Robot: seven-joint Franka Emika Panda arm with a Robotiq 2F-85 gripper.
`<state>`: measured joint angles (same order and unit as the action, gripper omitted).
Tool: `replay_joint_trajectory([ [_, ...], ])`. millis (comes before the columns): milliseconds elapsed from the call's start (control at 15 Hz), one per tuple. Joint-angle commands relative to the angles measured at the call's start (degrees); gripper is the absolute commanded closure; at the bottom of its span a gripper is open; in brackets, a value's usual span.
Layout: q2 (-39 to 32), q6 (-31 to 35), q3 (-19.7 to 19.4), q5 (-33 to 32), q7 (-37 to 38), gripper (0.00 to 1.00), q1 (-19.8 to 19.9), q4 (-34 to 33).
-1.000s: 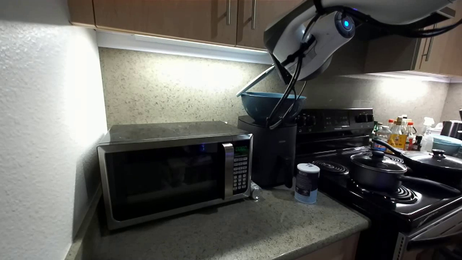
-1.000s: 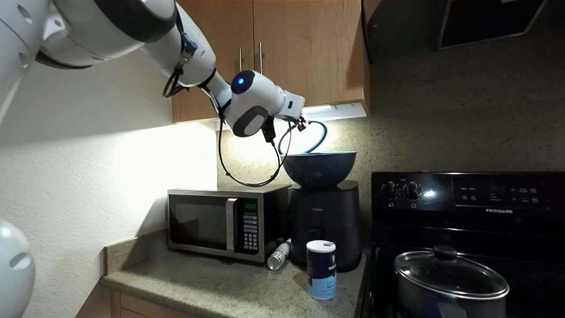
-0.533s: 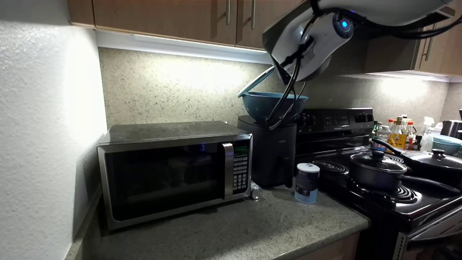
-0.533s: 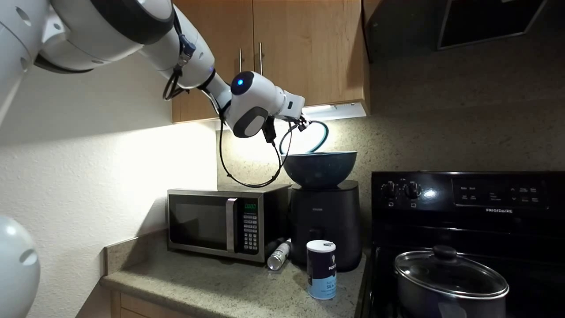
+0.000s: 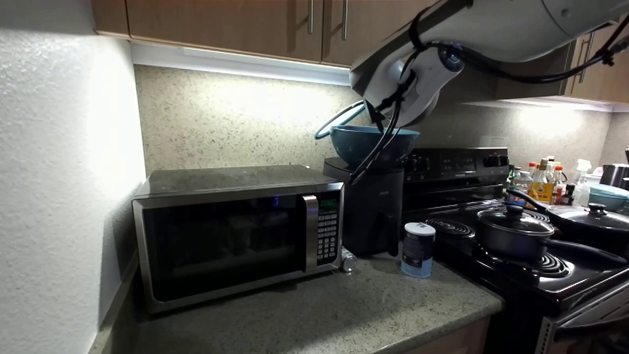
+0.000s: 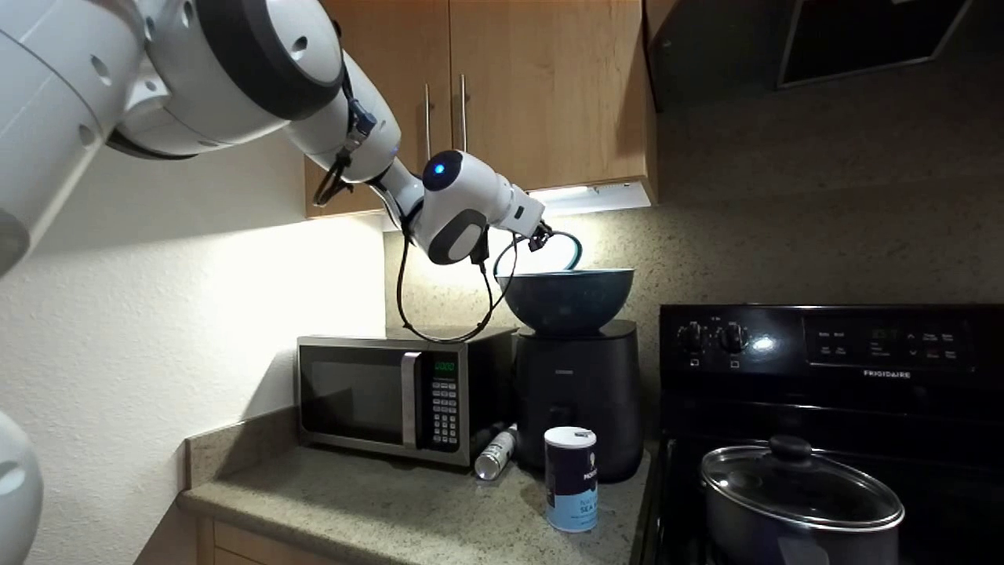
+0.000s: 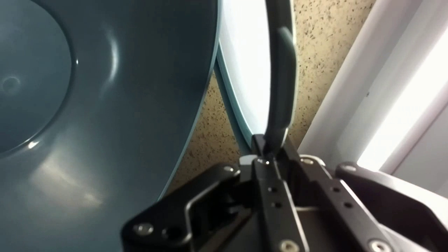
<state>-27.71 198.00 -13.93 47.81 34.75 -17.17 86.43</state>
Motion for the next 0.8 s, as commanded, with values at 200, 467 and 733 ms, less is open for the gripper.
replay_joint_trajectory([
  [200,-2.94,-0.01,-10.13,3.7,0.27,0.92,-6.6,-3.86],
  [467,-8.6,0.32,-26.69,17.32,-0.7,0.92,-16.33,-8.97],
  [733,-9.77,0.02,-30.56,21.04,-0.45,0.9,-19.88,-4.88],
])
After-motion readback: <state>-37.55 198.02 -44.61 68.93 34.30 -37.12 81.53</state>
